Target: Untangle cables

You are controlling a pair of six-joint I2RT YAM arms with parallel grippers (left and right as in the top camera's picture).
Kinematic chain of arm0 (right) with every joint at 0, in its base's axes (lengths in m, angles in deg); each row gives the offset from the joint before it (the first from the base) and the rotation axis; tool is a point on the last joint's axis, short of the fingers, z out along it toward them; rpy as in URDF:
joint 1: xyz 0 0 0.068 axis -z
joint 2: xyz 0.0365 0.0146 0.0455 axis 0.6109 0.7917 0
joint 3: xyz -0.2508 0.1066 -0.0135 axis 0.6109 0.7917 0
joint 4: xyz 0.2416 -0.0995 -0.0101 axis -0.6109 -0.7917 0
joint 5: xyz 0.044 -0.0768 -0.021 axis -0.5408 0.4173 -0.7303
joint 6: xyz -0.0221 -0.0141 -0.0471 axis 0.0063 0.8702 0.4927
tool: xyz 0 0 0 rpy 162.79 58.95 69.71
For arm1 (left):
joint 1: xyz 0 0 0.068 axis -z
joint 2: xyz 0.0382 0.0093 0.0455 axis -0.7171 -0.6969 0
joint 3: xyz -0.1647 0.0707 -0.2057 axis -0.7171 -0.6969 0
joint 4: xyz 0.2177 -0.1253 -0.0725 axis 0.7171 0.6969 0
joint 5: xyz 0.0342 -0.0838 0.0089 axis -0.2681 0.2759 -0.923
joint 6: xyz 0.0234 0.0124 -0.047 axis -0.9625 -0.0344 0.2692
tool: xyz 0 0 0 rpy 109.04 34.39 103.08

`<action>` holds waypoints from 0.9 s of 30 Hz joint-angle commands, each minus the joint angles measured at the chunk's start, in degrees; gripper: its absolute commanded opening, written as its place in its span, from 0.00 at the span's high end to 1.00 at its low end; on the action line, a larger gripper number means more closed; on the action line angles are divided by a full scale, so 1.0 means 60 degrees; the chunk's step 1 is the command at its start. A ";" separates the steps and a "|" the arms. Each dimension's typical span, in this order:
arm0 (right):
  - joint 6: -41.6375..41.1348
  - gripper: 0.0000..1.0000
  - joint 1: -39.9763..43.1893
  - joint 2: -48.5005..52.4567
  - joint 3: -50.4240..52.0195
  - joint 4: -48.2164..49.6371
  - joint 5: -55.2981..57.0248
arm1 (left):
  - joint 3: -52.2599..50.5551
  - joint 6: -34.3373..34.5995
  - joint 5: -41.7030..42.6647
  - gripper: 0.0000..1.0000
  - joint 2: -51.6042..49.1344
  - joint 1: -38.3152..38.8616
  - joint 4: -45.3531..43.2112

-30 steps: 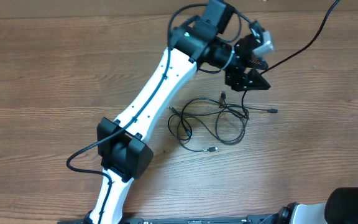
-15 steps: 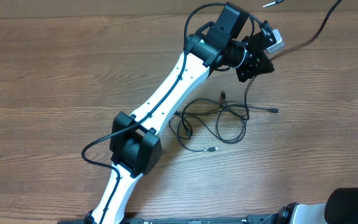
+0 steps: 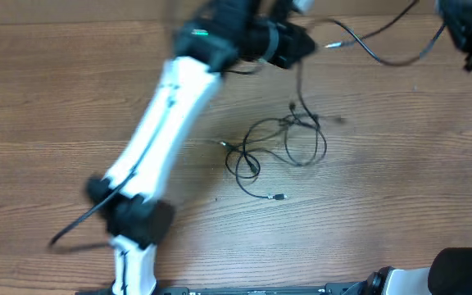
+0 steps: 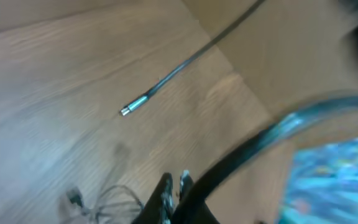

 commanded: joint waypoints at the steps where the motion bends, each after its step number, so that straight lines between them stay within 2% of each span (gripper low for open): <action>1: 0.3555 0.88 -0.0273 -0.0058 -0.0084 -0.1443 0.2324 | 0.0397 0.1341 0.0087 0.96 0.1654 -0.0619 0.0907; 2: 0.4127 0.85 -0.0430 -0.0058 -0.0080 -0.2000 0.2699 | 0.0397 0.1326 0.0124 0.96 0.1902 -0.0794 0.1089; 4: 0.5136 0.62 -0.0769 -0.0058 -0.0076 -0.2776 0.3118 | 0.0397 0.1264 0.0375 0.96 0.2412 -0.1180 0.1158; 6: 0.5774 0.43 -0.1038 -0.0058 -0.0076 -0.3289 0.3264 | 0.0397 0.1279 0.0561 0.96 0.2779 -0.1490 0.1013; 9: 0.6215 0.25 -0.1519 -0.0058 -0.0076 -0.4069 0.3719 | 0.0397 0.1381 0.0546 0.96 0.3260 -0.2055 0.0750; 11: 0.6357 0.22 -0.1836 -0.0051 -0.0073 -0.4466 0.4025 | 0.0397 0.1577 0.0550 0.96 0.3402 -0.2390 0.0758; 16: 0.7264 0.23 -0.3136 -0.0051 -0.0073 -0.5242 0.4164 | 0.0393 0.1701 0.0543 0.96 0.3333 -0.2852 0.1016; 21: 0.9278 0.17 -0.4885 -0.0018 0.0251 -0.5872 0.3829 | 0.0393 0.1698 0.0758 0.96 0.3235 -0.3246 0.1089; 27: 1.0885 0.17 -0.6229 -0.0004 0.1810 -0.4860 0.2878 | 0.0393 0.1705 0.1566 0.96 0.3235 -0.3577 0.1093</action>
